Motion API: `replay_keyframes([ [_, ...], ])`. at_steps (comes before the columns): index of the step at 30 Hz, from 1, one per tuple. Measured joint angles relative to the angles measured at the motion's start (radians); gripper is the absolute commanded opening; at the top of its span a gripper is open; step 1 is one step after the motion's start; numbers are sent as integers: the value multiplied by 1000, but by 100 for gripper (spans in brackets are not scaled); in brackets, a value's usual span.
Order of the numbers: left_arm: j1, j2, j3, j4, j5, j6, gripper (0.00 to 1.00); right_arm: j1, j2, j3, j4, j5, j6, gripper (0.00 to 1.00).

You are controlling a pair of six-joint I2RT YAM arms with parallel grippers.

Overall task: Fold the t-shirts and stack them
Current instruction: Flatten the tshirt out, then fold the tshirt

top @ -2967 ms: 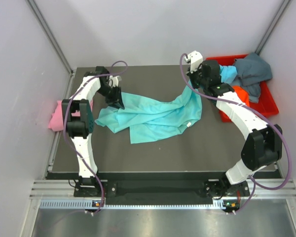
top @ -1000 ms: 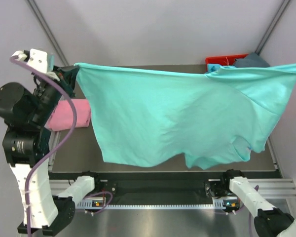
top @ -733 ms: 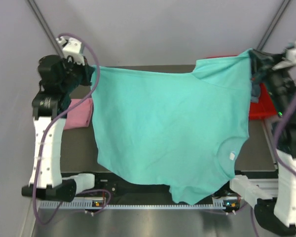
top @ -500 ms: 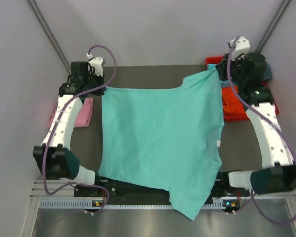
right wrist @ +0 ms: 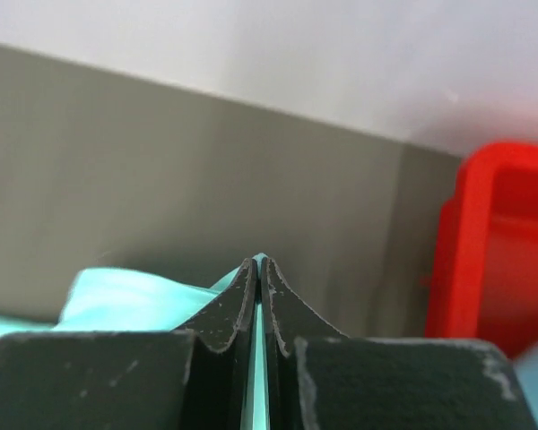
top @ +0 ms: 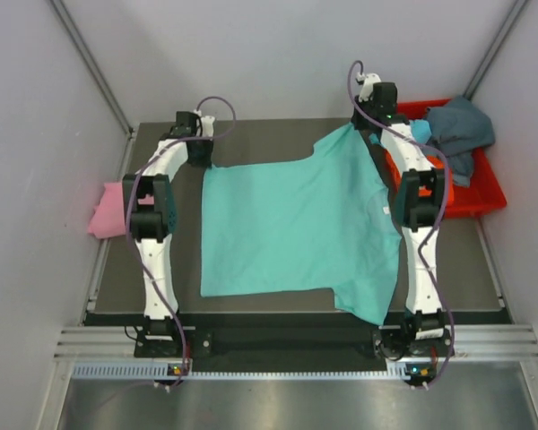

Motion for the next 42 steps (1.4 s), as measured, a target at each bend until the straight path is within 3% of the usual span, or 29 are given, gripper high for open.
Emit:
replay_keyframes([
  [2,6,77,77,8,-13,-3,0,0,103,106,8,23,-8,0],
  [6,21,165,180,20,-33,-21,0,2,175,129,21,67,-21,0],
  [22,27,179,257,142,-103,-56,0,5,167,90,228,152,4,0],
  [29,28,85,154,121,-86,-58,0,6,-71,-232,227,132,4,0],
  [42,29,-354,-211,88,1,-77,0,6,-587,-608,214,68,13,0],
])
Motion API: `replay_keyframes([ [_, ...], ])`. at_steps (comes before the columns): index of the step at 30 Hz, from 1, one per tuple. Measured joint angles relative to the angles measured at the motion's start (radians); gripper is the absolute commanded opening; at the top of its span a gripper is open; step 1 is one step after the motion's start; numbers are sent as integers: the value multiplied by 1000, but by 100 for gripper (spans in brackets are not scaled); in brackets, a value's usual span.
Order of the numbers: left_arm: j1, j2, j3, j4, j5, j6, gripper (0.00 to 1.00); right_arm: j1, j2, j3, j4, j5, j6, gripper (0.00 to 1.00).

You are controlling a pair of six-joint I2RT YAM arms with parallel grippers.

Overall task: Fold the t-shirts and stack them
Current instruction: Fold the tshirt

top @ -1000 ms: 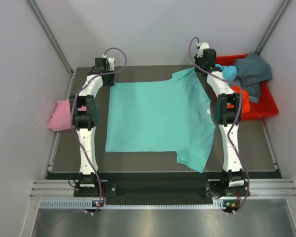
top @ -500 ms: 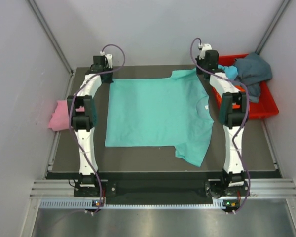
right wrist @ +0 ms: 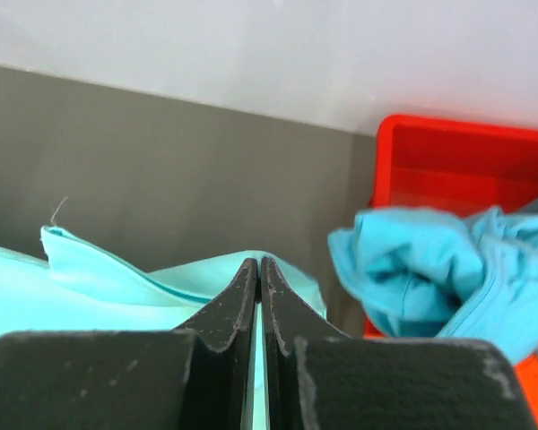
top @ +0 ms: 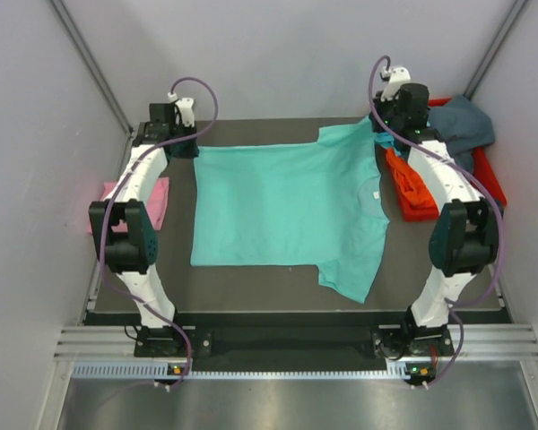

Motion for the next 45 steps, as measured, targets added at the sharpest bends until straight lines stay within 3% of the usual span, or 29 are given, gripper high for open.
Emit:
replay_keyframes([
  [6,0,-106,-140,-29,11,0,0,0,-99,-200,-30,-13,0,0],
  [14,0,-128,-226,-51,6,-1,0,0,-197,-382,-91,-39,1,0],
  [30,0,-195,-251,-126,52,0,0,11,-393,-447,-200,-72,57,0],
  [44,0,-178,-260,-175,85,-8,0,41,-433,-591,-247,-93,87,0],
  [45,0,-178,-266,-183,85,-9,3,41,-434,-593,-248,-95,87,0],
])
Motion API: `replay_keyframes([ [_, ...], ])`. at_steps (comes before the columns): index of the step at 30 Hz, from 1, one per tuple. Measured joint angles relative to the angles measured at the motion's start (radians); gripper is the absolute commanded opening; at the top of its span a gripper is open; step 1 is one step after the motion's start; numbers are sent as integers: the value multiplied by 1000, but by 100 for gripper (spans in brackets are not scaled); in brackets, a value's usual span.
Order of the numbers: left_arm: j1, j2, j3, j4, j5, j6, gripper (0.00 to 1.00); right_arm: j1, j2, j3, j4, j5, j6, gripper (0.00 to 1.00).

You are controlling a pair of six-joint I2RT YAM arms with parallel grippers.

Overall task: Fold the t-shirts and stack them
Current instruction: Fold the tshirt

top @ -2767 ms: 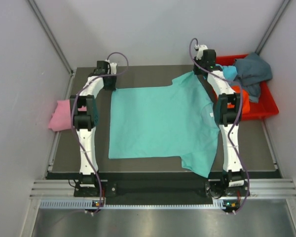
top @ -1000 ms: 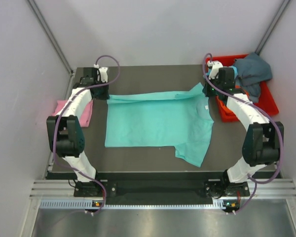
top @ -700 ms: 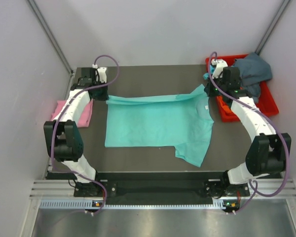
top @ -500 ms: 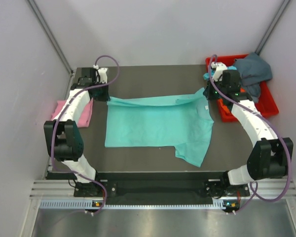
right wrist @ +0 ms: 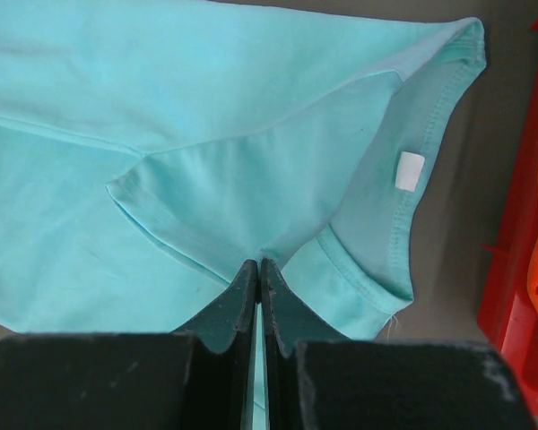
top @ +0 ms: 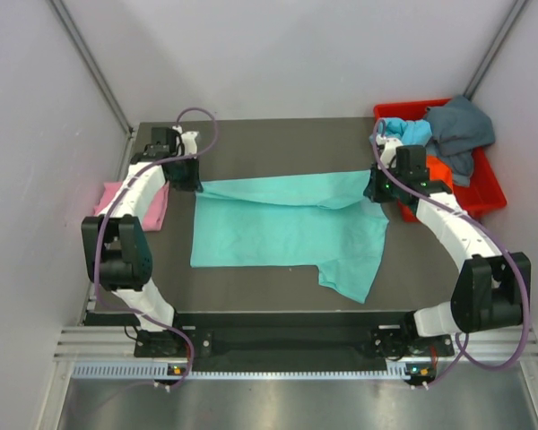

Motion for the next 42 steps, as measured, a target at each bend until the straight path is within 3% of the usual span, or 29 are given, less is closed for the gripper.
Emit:
replay_keyframes([
  [6,0,3,-16,-68,-23,-43,34,0,-11,-26,4,-11,2,0],
  [9,0,-3,-27,-83,-27,-70,43,0,-13,-45,5,-19,3,0],
  [13,3,-11,-25,-83,-26,-93,44,0,-13,-58,3,-30,2,9],
  [19,29,39,30,-86,-27,-119,43,0,-14,-62,9,-42,0,4],
  [30,61,367,237,-124,-4,-122,36,0,-13,-61,27,-42,0,7],
  [42,62,445,325,-146,13,-122,32,0,-13,-61,32,-40,0,7],
])
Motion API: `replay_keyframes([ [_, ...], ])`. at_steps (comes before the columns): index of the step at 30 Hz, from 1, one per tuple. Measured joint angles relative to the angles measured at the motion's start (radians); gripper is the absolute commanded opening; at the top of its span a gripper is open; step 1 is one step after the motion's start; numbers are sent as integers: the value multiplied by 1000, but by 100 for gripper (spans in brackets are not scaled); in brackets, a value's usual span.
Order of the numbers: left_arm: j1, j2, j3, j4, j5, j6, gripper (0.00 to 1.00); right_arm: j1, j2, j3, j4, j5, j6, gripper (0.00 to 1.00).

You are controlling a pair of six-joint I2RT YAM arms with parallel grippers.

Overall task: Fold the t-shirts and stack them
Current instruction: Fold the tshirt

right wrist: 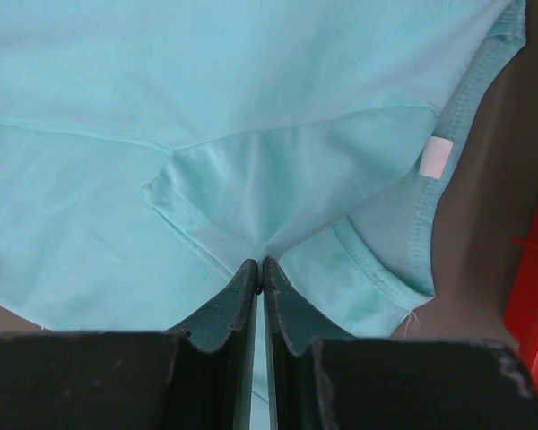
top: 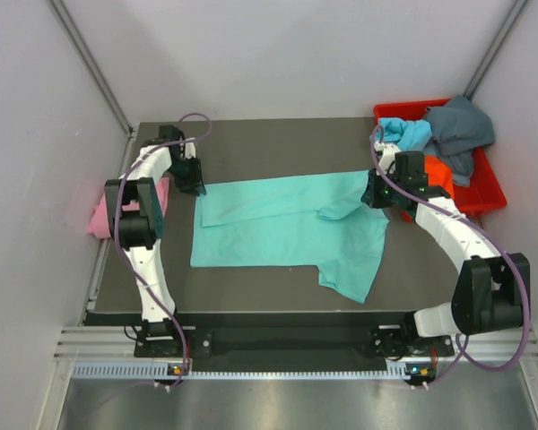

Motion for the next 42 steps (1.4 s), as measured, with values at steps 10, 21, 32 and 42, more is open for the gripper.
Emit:
replay_keyframes([
  [10,4,54,43,0,11,-11,15,0,27,13,7,0,0,7],
  [21,11,76,145,-17,13,-11,0,0,35,27,15,5,0,4],
  [32,12,131,271,-24,18,5,0,0,43,27,15,8,0,2],
  [42,21,49,77,-48,11,1,33,0,36,26,13,7,0,2],
])
